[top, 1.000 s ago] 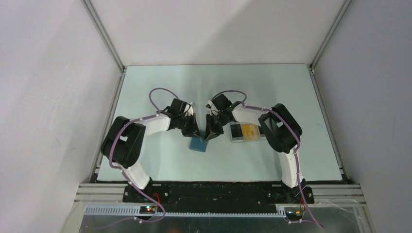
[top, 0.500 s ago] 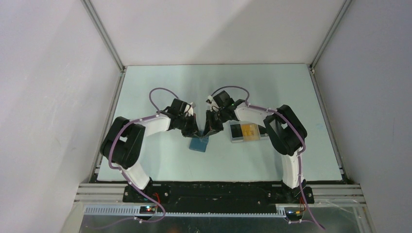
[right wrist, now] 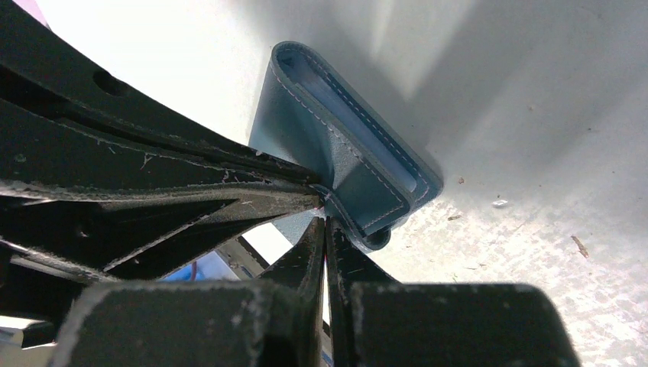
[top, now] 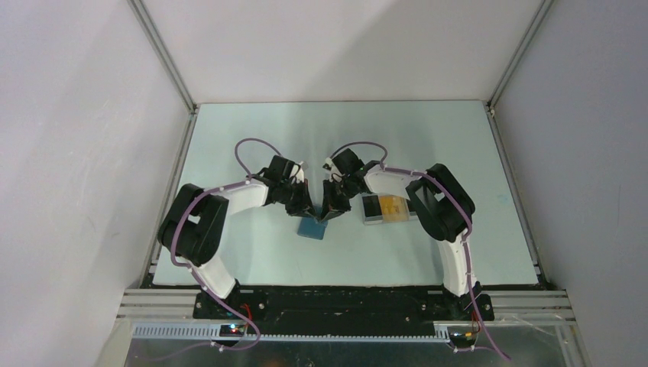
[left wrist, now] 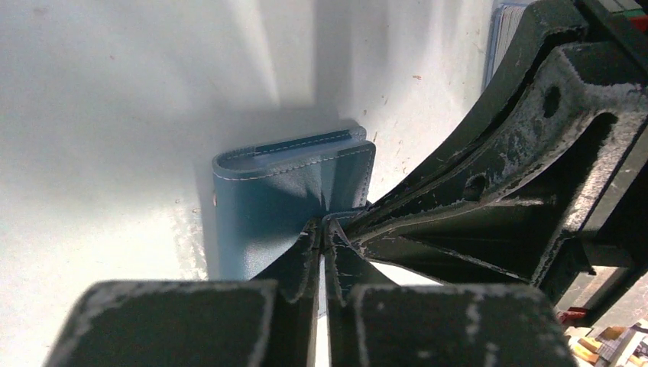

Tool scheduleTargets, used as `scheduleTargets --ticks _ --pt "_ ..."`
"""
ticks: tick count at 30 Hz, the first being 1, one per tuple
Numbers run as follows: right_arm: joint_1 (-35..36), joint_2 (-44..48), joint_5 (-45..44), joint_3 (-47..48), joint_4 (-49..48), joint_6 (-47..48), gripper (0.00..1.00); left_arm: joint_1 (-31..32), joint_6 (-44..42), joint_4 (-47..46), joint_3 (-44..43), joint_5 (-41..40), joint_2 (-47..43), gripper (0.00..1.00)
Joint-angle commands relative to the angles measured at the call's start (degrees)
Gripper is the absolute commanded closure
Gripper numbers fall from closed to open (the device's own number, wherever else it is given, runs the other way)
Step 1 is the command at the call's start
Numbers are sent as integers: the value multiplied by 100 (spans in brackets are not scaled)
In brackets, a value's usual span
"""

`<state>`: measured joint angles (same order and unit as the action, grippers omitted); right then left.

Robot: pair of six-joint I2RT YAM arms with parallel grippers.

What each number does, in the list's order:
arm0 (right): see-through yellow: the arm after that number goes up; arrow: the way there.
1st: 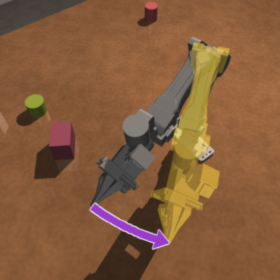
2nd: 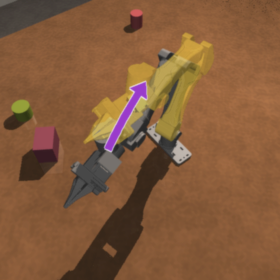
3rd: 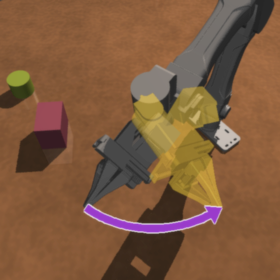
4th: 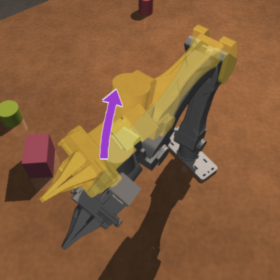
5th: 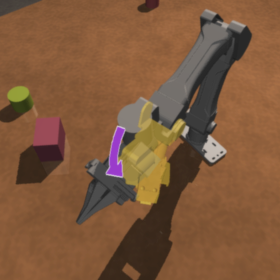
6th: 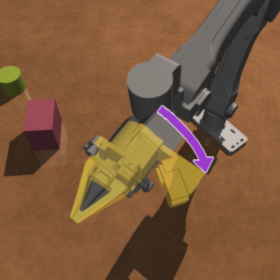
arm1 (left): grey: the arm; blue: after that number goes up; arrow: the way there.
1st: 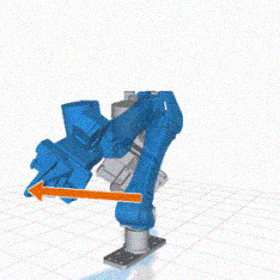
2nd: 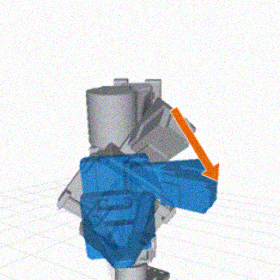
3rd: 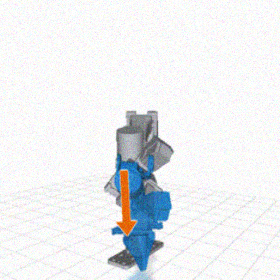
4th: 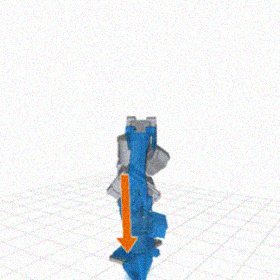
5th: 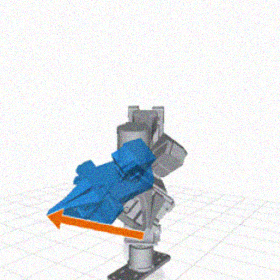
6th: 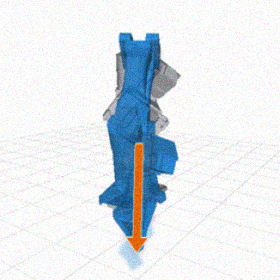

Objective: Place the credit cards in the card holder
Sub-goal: Close the card holder at the center of the board.

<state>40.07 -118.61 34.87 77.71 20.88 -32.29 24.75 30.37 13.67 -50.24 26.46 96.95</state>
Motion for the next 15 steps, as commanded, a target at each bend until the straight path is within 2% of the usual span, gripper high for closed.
scheduleTargets --ticks 1,5,6,11,15 --pt "54 -199 -264 20 168 123 96 70 -222 337 18 -270 -122 90" --pt "66 -204 -313 13 252 163 97 71 -234 418 -26 -408 -230 72" --pt "67 -205 -318 14 264 173 97 69 -229 450 -40 -424 -243 71" --pt "70 -190 -323 10 342 194 97 73 -276 599 -122 -656 -324 70" --pt "81 -181 -319 9 373 201 97 91 -371 749 -207 -771 -303 77"
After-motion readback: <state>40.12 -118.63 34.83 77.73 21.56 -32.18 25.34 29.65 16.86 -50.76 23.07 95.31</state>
